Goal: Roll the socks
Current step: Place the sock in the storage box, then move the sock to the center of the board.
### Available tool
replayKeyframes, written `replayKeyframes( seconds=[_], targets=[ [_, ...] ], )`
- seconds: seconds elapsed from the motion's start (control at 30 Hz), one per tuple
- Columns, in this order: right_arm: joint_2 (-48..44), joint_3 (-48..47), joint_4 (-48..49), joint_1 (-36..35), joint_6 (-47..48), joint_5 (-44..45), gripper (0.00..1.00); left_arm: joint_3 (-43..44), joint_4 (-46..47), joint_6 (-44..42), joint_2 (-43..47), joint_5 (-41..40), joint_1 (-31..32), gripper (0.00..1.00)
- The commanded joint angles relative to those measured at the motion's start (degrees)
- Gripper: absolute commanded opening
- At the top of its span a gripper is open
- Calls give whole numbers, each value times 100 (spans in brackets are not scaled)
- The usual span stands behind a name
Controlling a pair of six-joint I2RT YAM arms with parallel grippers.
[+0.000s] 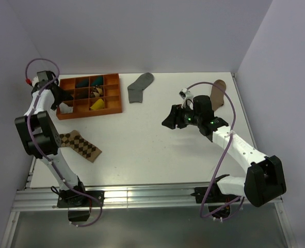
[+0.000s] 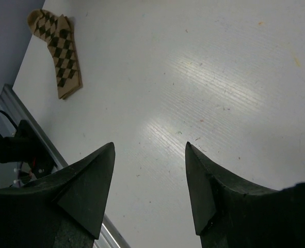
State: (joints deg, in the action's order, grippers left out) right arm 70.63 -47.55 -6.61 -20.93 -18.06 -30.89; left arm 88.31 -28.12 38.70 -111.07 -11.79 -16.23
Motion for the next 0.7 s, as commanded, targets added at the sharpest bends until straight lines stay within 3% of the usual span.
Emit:
replayKeyframes(
  seconds=[0.0,0.27,0.5,0.67],
  targets=[
    [-155,-202,117,45,198,136,64,292,7,59,1191,107,50,72],
    [-85,-913,-42,45,330,505,75,-568,201,-195,3326,476,58,99],
    [460,-1590,-68,1,391,918,77,-1501,35,-389,4803,775,199,99],
    [1180,-2258,-191,-52,409,1610,77,-2124,-211,-793,5489,468,796,99]
  ],
)
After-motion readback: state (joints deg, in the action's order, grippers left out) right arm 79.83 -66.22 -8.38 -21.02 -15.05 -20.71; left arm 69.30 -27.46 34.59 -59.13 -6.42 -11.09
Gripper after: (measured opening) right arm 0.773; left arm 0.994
